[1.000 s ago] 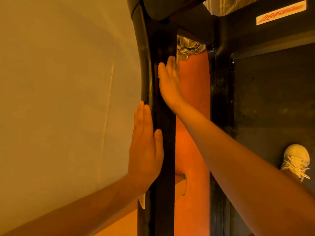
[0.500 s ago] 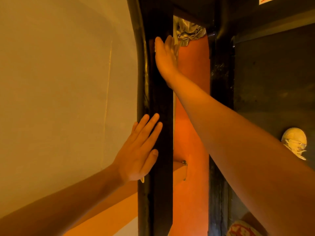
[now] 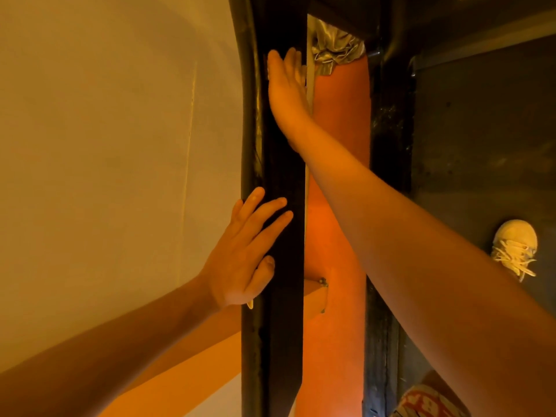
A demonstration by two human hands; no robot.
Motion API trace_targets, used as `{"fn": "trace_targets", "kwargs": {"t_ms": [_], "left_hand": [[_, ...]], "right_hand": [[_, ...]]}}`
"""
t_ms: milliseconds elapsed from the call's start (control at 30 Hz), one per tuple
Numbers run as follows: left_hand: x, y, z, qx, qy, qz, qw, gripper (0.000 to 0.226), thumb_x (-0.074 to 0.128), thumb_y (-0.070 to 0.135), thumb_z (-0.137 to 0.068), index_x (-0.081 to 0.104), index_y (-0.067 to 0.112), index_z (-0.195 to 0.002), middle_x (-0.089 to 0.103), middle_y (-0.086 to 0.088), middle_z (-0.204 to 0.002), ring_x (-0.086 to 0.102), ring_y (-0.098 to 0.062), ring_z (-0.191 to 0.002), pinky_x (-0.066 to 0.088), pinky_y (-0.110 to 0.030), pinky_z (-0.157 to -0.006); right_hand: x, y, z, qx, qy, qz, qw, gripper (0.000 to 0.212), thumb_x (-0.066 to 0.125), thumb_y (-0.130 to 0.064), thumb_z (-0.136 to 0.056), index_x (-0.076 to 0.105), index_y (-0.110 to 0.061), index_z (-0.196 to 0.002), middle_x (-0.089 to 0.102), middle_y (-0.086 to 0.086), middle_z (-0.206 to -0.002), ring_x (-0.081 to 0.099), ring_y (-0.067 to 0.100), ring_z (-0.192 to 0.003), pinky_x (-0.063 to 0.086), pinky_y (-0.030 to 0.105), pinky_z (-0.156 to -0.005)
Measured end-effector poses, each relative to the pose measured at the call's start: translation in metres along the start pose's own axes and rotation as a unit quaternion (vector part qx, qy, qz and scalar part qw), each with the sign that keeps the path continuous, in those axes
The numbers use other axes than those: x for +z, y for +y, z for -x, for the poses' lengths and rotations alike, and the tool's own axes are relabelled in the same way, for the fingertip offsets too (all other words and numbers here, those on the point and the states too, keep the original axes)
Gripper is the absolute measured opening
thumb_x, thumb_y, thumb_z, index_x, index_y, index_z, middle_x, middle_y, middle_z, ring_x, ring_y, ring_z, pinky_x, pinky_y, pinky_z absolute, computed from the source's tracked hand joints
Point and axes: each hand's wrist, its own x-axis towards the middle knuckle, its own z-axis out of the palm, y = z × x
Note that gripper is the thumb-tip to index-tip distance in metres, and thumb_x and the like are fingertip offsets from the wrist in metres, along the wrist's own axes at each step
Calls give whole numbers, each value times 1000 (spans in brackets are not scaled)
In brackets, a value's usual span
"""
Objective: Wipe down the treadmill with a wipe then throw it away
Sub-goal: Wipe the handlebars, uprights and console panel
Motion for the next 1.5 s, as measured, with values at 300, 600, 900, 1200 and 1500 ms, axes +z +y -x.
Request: {"fn": "trace_targets", "kwargs": {"t_ms": [300, 600, 900, 1200, 1500], "left_hand": [[0, 0, 0, 5, 2, -6, 1000, 58, 41, 21, -93, 44, 7, -149, 35, -16, -160, 12, -41, -156, 19, -70, -118], [2, 0, -1, 9, 13, 0, 1000, 57, 40, 21, -93, 44, 9, -148, 34, -15, -159, 13, -41, -156, 18, -67, -120], [2, 1, 0, 7, 12, 5, 1000, 55, 38, 21, -94, 44, 9, -148, 34, -14, -159, 14, -43, -155, 19, -69, -119], [3, -1, 0, 5, 12, 5, 1000, 57, 39, 20, -93, 44, 9, -148, 35, -15, -159, 15, -44, -154, 21, -72, -116], [3, -3, 0, 10, 16, 10, 1000, 56, 39, 23, -92, 45, 12, -147, 35, -12, -158, 14, -42, -155, 20, -72, -116]], "right_hand": [[-8, 10, -4, 29, -6, 30, 999, 63, 22, -41, -113, 1, -10, -163, -4, 7, -172, -8, 23, -158, -3, 42, -127], [-8, 14, -1, 45, -1, 24, 999, 63, 23, -41, -113, 1, -11, -164, -5, 7, -172, -8, 23, -158, -3, 43, -127], [-7, 22, 8, 34, -13, 16, 999, 62, 24, -39, -113, -1, -12, -163, -6, 6, -172, -10, 22, -158, -3, 42, -127], [-9, 28, 13, 4, -37, 9, 999, 62, 24, -39, -113, -1, -15, -164, -7, 5, -172, -12, 22, -158, -5, 42, -126], [1, 23, 20, 9, -13, 10, 1000, 61, 23, -39, -113, -1, -14, -163, -5, 4, -172, -10, 20, -158, -6, 38, -125]]}}
